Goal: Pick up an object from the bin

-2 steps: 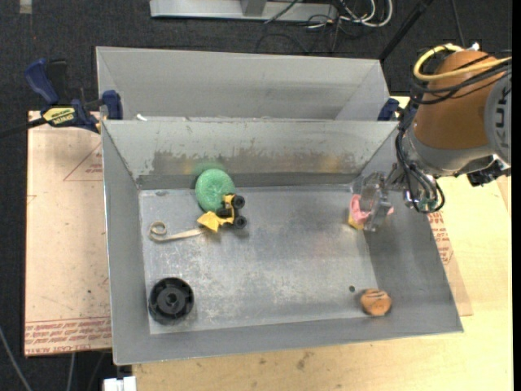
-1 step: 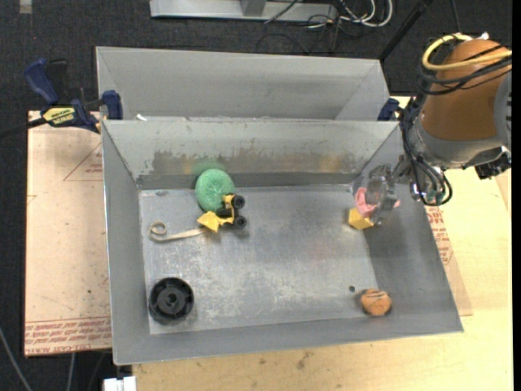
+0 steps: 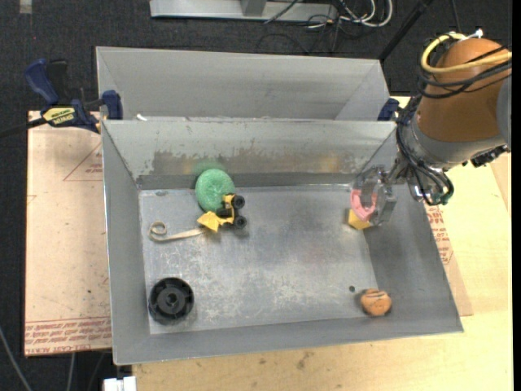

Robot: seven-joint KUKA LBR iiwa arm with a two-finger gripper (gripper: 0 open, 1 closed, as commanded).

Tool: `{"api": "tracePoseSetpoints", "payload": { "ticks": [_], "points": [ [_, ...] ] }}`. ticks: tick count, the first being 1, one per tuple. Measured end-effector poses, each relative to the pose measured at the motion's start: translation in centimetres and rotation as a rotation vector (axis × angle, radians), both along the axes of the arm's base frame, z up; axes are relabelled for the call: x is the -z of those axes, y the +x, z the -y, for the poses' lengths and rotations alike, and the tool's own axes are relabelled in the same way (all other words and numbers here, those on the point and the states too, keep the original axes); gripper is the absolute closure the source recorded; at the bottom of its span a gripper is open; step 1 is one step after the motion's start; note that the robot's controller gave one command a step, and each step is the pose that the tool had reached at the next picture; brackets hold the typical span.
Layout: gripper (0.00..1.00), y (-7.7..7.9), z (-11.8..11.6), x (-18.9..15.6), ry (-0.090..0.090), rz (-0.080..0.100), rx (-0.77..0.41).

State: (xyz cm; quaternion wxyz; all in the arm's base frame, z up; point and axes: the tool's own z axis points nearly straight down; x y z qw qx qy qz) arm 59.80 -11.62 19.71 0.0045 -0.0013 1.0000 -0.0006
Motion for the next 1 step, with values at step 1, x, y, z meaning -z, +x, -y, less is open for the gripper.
{"api": "tracePoseSetpoints", "payload": {
  "ticks": [1],
  "points": [
    [1.0, 0.31, 1.55, 5.46, -0.001, 0.0, -0.161]
  ]
}}
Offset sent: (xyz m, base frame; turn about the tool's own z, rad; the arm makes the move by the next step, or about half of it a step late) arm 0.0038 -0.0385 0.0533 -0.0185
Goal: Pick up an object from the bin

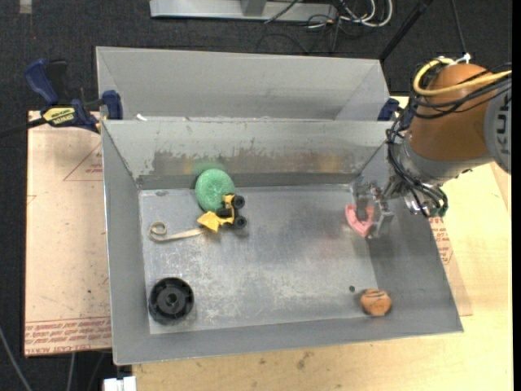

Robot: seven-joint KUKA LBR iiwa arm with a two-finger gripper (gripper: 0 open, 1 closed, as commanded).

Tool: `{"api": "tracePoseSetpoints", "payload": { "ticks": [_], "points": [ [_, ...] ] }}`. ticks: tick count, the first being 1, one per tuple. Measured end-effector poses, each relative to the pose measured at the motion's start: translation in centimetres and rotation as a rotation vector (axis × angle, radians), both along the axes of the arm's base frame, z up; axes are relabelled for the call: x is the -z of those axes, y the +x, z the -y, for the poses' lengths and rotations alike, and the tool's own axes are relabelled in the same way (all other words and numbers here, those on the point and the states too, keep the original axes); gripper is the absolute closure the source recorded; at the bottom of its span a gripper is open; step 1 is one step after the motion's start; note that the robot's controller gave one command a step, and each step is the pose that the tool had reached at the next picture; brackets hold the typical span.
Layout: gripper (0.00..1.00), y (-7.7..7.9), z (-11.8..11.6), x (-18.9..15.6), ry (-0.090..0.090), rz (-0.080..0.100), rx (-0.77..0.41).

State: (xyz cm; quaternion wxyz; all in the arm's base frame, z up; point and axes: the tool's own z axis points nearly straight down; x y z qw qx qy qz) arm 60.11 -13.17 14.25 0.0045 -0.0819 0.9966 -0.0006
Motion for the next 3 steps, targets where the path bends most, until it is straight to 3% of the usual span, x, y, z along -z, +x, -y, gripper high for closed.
{"api": "tracePoseSetpoints", "payload": {
  "ticks": [1, 2, 3],
  "points": [
    [1.0, -0.4, 0.9, -1.4, 0.005, -0.019, 0.127],
    [1.0, 0.8, 0.2, 0.5, -0.001, 0.006, 0.075],
    [1.0, -2.0, -2.1, 2.4, 0.005, -0.023, 0.059]
  ]
}}
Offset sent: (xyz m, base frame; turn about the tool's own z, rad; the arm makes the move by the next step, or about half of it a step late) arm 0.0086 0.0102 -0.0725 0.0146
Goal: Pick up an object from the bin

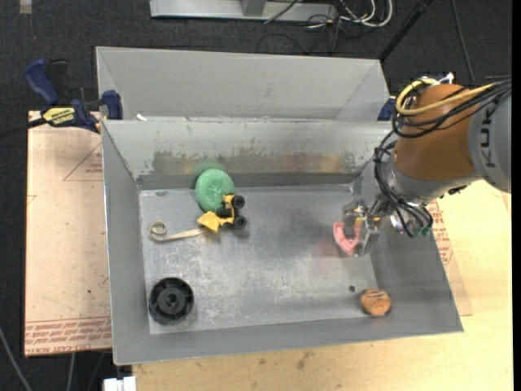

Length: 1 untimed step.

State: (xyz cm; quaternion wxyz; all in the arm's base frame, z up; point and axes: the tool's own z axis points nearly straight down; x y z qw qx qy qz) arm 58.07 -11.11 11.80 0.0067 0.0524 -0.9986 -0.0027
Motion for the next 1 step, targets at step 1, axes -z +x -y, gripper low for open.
{"api": "tracePoseSetpoints", "payload": {
  "ticks": [1],
  "points": [
    [1.0, -0.45, -0.46, -1.47, 0.0, 0.002, -0.003]
  ]
}}
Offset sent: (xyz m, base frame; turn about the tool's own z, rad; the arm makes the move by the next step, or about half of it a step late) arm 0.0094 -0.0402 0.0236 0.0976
